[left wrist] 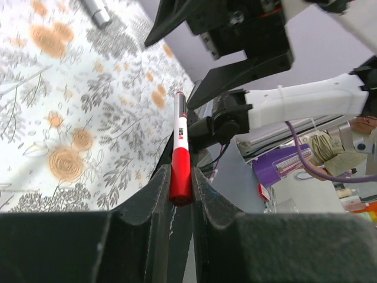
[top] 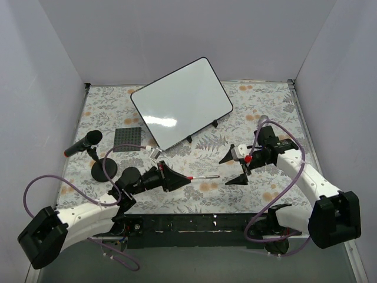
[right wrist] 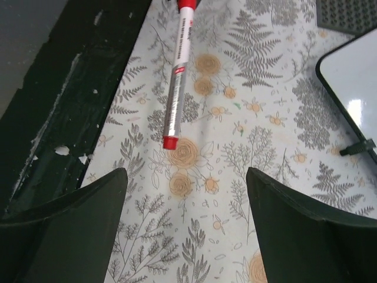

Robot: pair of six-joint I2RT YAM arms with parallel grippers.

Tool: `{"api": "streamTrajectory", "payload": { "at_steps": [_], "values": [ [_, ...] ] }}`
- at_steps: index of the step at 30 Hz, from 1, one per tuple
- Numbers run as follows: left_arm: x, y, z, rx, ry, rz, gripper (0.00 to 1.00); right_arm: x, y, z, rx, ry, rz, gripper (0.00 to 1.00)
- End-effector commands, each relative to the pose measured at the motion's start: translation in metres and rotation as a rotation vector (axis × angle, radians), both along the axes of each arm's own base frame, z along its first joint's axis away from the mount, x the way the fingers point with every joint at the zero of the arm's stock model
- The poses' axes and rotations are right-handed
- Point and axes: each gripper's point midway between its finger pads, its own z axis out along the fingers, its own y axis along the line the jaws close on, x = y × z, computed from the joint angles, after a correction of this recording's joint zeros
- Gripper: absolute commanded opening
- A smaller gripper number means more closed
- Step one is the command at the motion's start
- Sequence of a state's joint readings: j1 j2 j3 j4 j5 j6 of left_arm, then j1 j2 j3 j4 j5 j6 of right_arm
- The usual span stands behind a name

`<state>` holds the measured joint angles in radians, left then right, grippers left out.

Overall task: Write a sentence on the whiteboard
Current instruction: Pass from the right arm to the left, then open the pen cap from the whiteboard marker.

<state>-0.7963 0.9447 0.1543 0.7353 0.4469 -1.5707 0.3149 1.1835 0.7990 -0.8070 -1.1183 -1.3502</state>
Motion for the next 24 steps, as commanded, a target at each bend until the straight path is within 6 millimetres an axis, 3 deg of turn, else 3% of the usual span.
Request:
{"api": "streamTrajectory", "payload": {
  "at_steps": [1,6,8,9,11,12,18,24],
  "values": [
    [0.000,0.013,0.026,-0.060,-0.163,0.058,0.00,-0.027,0.008,0.033,0.174,0.013,0.097,0.89],
    [-0.001,0.027,0.061,-0.200,-0.251,0.125,0.00,-0.040,0.018,0.059,0.279,0.162,0.136,0.84],
    [-0.006,0.026,0.067,-0.231,-0.251,0.101,0.00,-0.038,0.026,0.071,0.323,0.266,0.131,0.81],
    [-0.008,0.026,0.078,-0.267,-0.274,0.091,0.00,-0.035,0.030,0.081,0.339,0.256,0.144,0.81],
    [-0.009,0.022,0.077,-0.273,-0.259,0.068,0.00,-0.037,0.038,0.091,0.347,0.292,0.173,0.80],
    [-0.011,0.023,0.087,-0.309,-0.271,0.063,0.00,-0.037,0.042,0.098,0.355,0.282,0.190,0.80],
    [-0.008,0.015,0.097,-0.346,-0.270,0.042,0.00,-0.042,0.051,0.106,0.358,0.302,0.238,0.77],
    [-0.004,0.009,0.095,-0.328,-0.257,0.040,0.00,-0.044,0.058,0.102,0.314,0.314,0.269,0.70]
  ]
}}
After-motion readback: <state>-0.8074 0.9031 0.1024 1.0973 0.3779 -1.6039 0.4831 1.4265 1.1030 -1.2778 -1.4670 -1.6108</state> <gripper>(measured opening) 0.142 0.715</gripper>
